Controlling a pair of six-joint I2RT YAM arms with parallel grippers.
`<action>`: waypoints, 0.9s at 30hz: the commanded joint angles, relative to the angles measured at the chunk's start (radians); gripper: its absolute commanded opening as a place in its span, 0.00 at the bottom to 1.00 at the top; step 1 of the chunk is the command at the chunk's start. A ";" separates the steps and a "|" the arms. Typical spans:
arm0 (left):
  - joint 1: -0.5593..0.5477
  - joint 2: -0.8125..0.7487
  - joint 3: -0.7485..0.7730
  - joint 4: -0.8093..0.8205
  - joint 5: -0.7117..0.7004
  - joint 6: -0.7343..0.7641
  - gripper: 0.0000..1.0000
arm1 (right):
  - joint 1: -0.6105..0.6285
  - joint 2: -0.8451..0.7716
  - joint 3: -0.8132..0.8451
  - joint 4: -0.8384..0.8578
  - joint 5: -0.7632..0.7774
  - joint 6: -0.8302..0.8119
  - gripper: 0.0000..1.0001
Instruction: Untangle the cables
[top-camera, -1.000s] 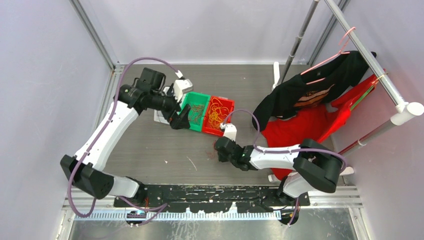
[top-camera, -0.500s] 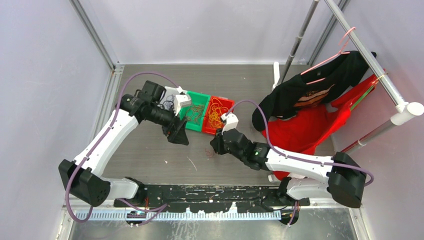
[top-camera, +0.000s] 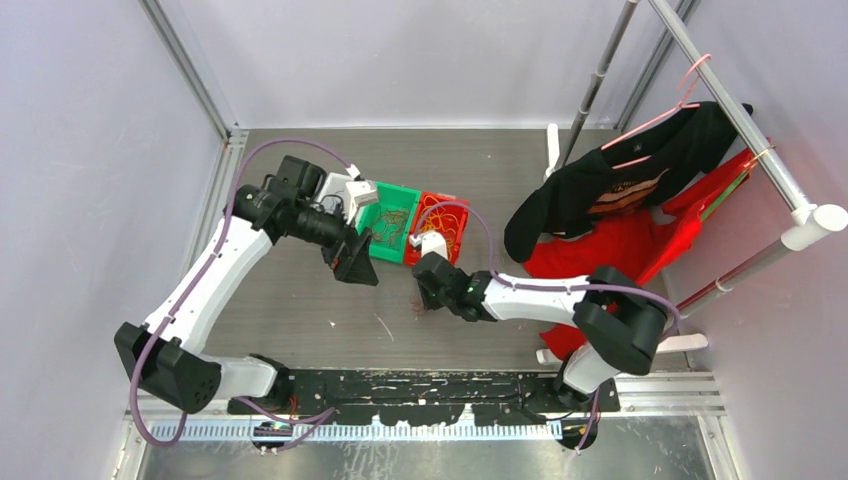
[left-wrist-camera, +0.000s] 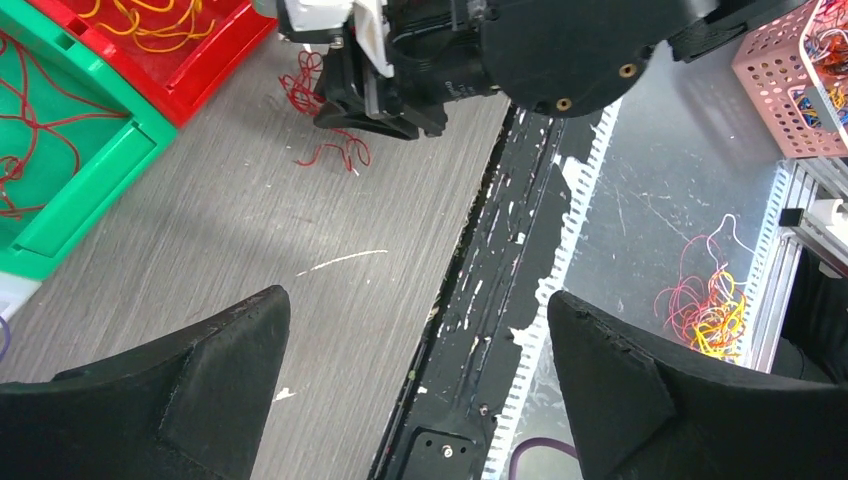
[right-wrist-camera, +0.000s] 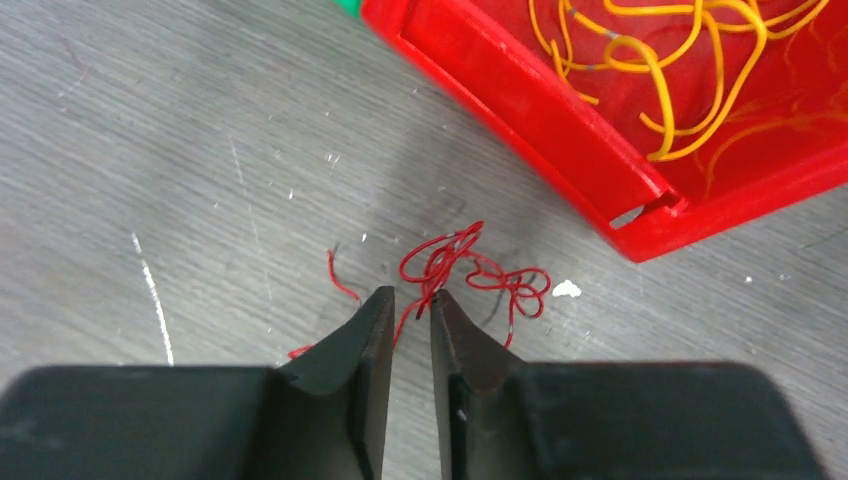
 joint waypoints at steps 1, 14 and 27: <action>0.011 -0.062 0.032 -0.016 0.022 -0.003 0.99 | -0.005 0.022 0.089 0.025 0.068 -0.053 0.19; 0.013 -0.088 -0.042 0.008 0.121 0.026 0.88 | -0.005 -0.315 0.081 0.080 -0.241 0.013 0.01; 0.013 -0.180 -0.063 0.005 0.273 0.019 0.72 | -0.005 -0.404 0.152 0.267 -0.598 0.251 0.01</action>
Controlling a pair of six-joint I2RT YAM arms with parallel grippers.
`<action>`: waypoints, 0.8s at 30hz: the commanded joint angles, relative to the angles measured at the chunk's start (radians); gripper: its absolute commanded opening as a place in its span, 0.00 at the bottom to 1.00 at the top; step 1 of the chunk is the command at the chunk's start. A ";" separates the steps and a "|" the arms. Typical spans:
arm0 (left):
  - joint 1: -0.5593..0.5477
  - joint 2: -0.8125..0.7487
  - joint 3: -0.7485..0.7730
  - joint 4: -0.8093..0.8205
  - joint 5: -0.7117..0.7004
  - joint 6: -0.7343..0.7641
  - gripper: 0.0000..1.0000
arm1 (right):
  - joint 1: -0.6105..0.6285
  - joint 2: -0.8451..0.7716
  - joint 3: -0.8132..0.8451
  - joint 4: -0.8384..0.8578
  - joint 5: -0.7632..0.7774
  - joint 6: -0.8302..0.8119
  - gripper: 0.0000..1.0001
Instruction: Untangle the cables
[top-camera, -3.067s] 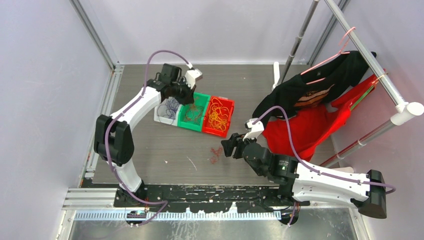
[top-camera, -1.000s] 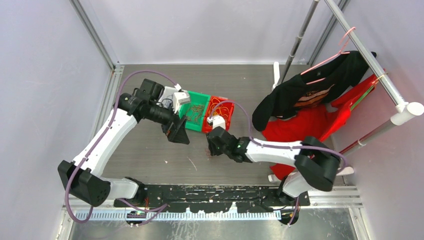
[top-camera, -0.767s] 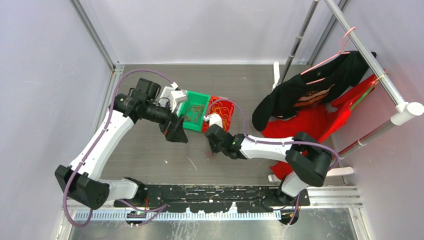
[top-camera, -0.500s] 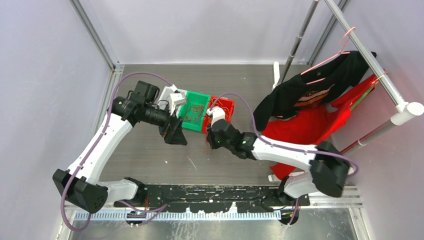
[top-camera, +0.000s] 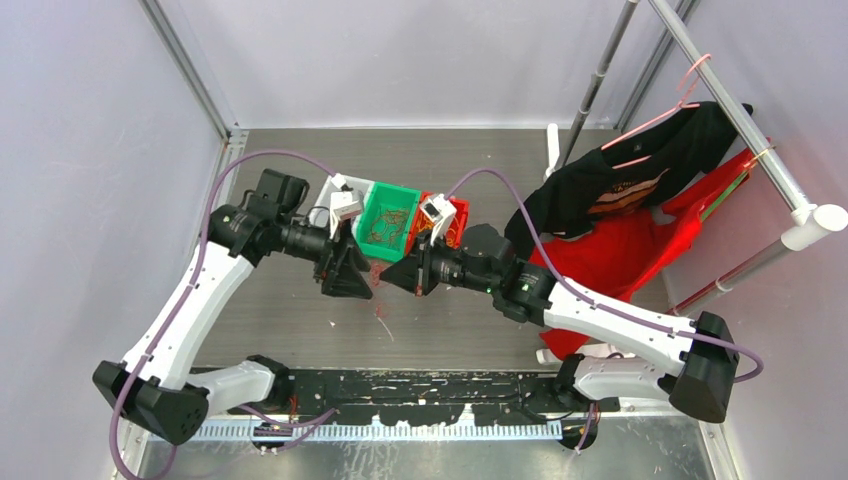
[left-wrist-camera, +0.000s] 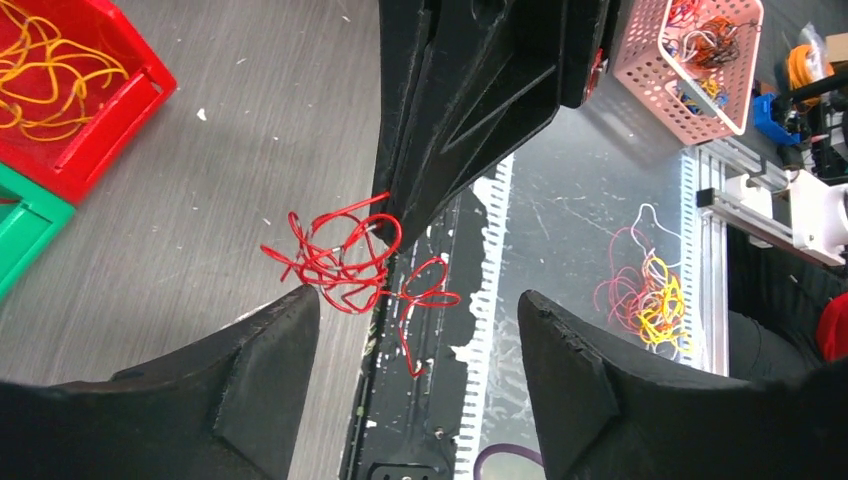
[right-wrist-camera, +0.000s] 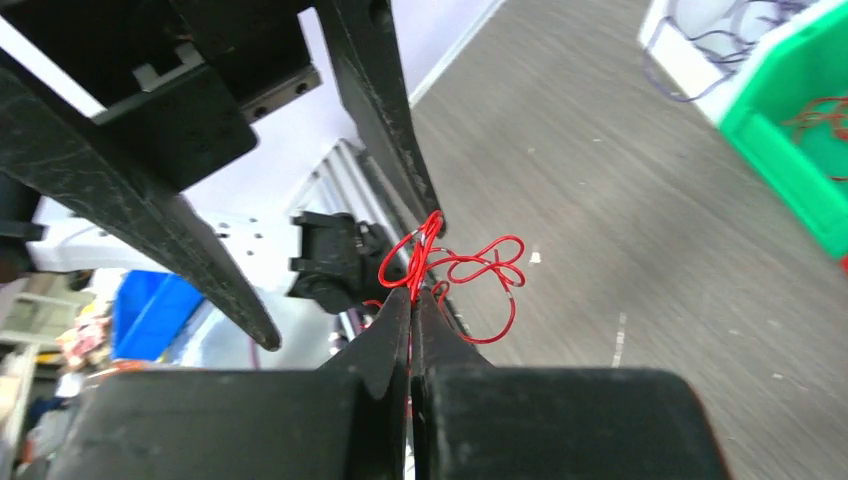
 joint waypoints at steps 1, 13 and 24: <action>0.004 -0.047 -0.019 0.012 0.074 0.009 0.64 | -0.001 -0.016 0.049 0.136 -0.143 0.123 0.01; 0.006 -0.054 -0.053 0.158 -0.072 -0.115 0.19 | -0.002 0.001 0.049 0.165 -0.166 0.188 0.01; 0.020 -0.072 0.032 0.003 -0.115 0.052 0.00 | -0.005 -0.098 0.082 -0.078 -0.079 0.058 0.01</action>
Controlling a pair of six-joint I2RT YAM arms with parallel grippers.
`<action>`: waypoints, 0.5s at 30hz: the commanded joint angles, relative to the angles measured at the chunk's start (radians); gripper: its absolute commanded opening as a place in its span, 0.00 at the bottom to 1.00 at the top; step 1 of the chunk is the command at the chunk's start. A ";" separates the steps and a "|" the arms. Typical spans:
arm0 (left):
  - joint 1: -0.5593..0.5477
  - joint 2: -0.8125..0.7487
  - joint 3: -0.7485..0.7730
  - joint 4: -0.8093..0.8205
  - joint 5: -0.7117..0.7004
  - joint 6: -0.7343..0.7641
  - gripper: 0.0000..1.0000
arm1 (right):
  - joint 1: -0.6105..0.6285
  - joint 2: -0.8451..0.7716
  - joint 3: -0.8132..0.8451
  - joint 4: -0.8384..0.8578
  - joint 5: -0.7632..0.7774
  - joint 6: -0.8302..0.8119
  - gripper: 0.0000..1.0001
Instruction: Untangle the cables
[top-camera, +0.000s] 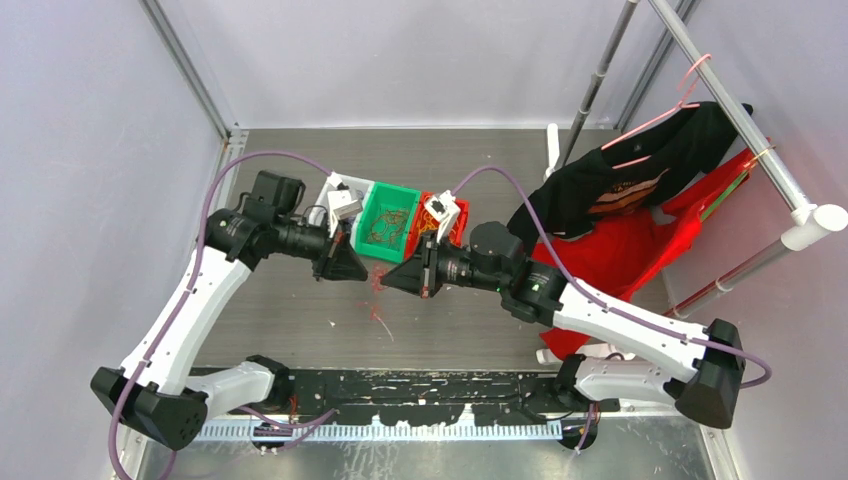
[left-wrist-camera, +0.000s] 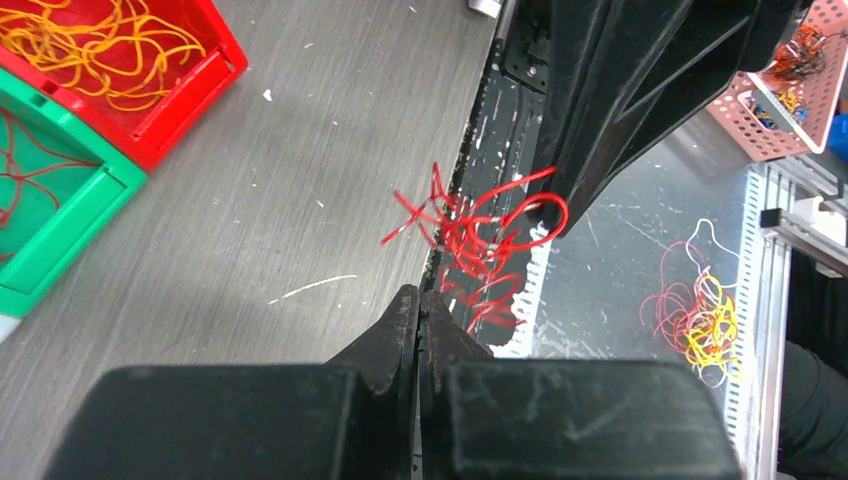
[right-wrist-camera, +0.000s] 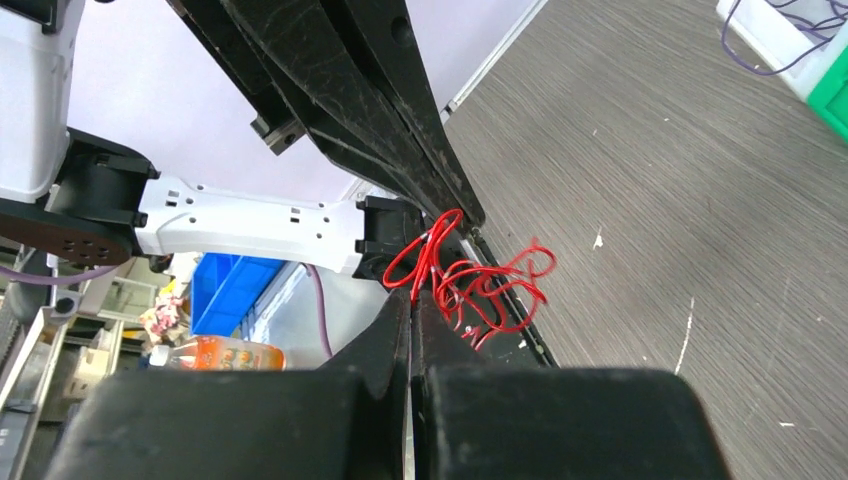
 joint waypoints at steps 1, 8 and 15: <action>0.010 -0.033 0.078 -0.068 -0.041 0.107 0.00 | -0.003 -0.075 0.069 -0.109 0.050 -0.086 0.01; 0.010 -0.031 0.121 -0.068 -0.138 0.126 0.00 | -0.004 -0.107 0.091 -0.242 0.082 -0.136 0.01; 0.009 -0.020 0.066 -0.042 0.188 0.035 0.81 | -0.006 -0.052 0.097 -0.086 0.004 -0.064 0.01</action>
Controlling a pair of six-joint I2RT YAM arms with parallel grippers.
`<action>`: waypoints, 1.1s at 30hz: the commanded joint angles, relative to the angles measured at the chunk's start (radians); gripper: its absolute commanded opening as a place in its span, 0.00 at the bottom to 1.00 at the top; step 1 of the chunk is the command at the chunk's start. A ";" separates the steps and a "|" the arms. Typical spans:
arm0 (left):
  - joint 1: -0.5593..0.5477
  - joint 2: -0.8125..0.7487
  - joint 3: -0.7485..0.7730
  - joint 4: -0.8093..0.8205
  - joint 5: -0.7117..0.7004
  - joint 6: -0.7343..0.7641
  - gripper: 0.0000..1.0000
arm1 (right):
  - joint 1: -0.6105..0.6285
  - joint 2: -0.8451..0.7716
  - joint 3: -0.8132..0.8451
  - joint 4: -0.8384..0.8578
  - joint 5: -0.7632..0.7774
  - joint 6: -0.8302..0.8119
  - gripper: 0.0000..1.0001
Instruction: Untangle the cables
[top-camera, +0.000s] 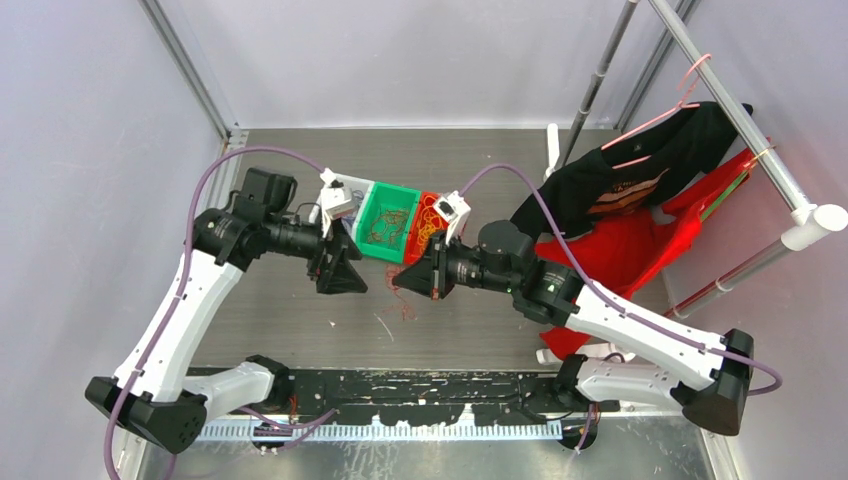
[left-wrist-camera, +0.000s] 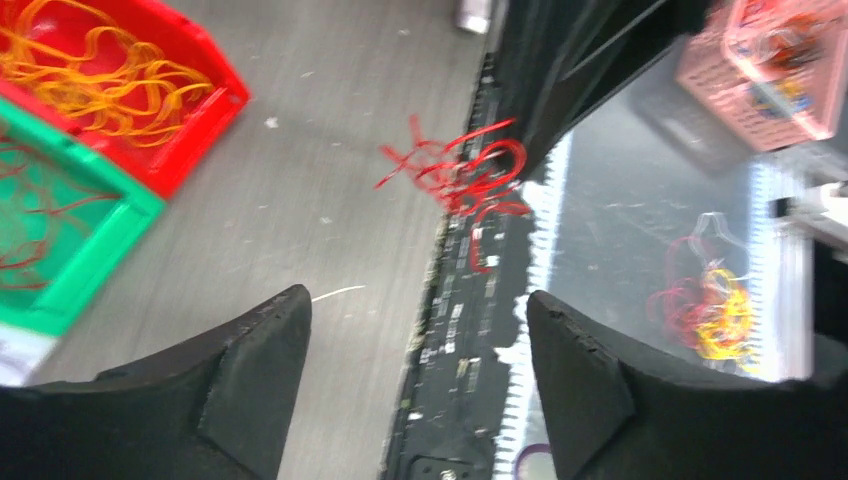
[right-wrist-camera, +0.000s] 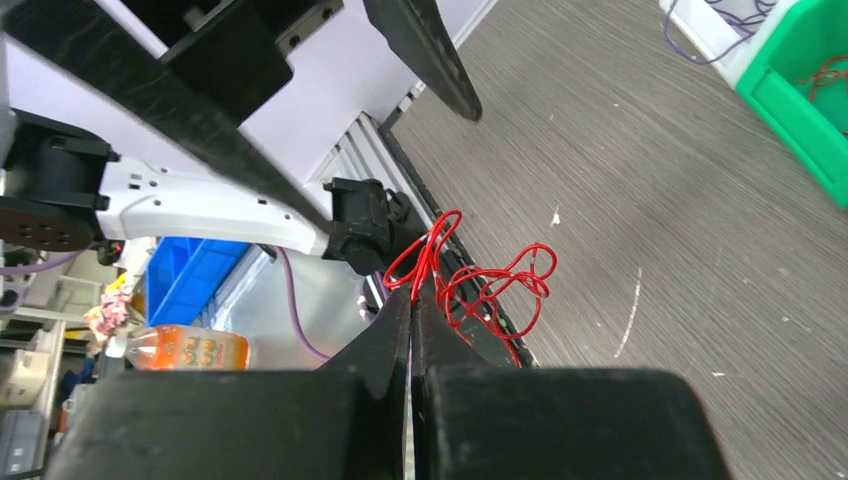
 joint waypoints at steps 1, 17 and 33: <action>0.006 -0.003 -0.023 0.041 0.231 -0.079 0.83 | -0.004 0.048 0.051 0.148 -0.066 0.044 0.01; 0.007 -0.015 -0.106 0.187 0.116 -0.178 0.00 | -0.004 0.093 0.045 0.278 -0.121 0.137 0.01; 0.007 0.012 0.026 0.114 -0.215 -0.019 0.00 | -0.050 -0.034 0.061 -0.087 0.071 -0.049 0.01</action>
